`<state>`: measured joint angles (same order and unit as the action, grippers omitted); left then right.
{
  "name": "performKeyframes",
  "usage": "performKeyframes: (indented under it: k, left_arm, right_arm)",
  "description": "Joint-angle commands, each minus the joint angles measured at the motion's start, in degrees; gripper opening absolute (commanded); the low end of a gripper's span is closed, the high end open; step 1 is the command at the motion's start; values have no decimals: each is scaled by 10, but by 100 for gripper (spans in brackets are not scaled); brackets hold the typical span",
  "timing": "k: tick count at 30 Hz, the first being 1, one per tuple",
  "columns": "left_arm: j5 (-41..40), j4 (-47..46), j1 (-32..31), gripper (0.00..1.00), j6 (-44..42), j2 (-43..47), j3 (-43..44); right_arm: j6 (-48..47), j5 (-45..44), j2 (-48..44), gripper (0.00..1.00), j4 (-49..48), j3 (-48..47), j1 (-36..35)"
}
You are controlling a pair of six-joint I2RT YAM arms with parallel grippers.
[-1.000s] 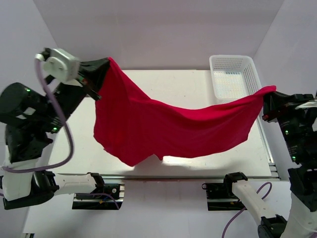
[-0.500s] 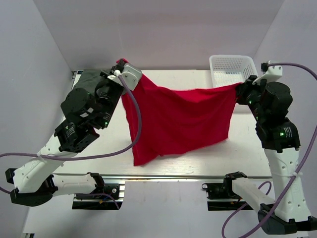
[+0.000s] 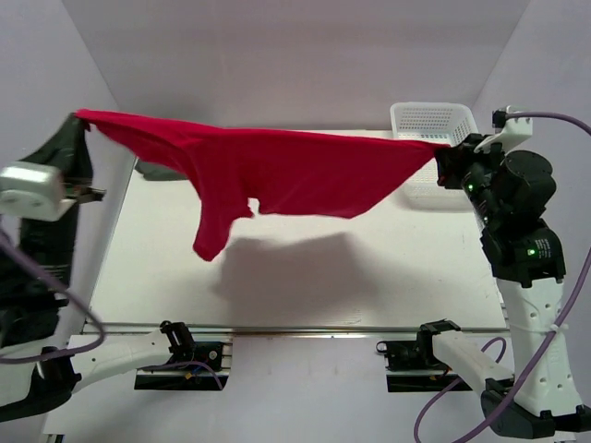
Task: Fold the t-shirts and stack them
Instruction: Flatten out the tshirt
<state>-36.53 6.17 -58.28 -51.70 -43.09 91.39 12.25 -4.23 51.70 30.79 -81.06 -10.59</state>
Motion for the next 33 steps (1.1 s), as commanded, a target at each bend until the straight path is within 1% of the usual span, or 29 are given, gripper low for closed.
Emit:
performKeyframes:
  k: [1, 2, 5, 9, 11, 12, 13, 15, 17, 20, 25, 30, 33]
  left_arm:
    - [49, 68, 4, 0, 58, -31, 50]
    - [49, 74, 4, 0, 65, -40, 50]
    - [72, 94, 4, 0, 82, -73, 84]
    - [124, 108, 4, 0, 121, -73, 121]
    - [176, 130, 4, 0, 156, -60, 137]
    - [195, 139, 4, 0, 168, -54, 160]
    - [232, 173, 4, 0, 183, -54, 179]
    - [262, 209, 4, 0, 213, -64, 238]
    - [268, 225, 4, 0, 218, -75, 254]
    - [256, 225, 9, 0, 218, -86, 254]
    - [267, 213, 14, 0, 218, -80, 241]
    - [298, 208, 19, 0, 237, -60, 241]
    - [285, 203, 19, 0, 237, -54, 228]
  right_arm:
    - [3, 22, -9, 0, -32, -69, 3]
    - [3, 30, -11, 0, -28, -97, 2]
    - [-6, 36, -27, 0, -19, -131, 1]
    - [-14, 35, -62, 0, -6, -171, 3]
    - [-19, 31, -76, 0, -5, -173, 3]
    - [-18, 26, -91, 0, -6, -174, 3]
    - [-21, 24, -97, 0, -5, -177, 3]
    - [-21, 21, -107, 0, 3, -190, 4]
    - [-24, 17, -112, 0, 9, -206, 3]
    - [-25, 13, -109, 0, 20, -233, 4]
    - [-25, 12, -123, 0, 23, -254, 3]
    - [-28, 3, -127, 0, 24, -247, 3]
    - [-28, -10, -119, 0, 19, -229, 2]
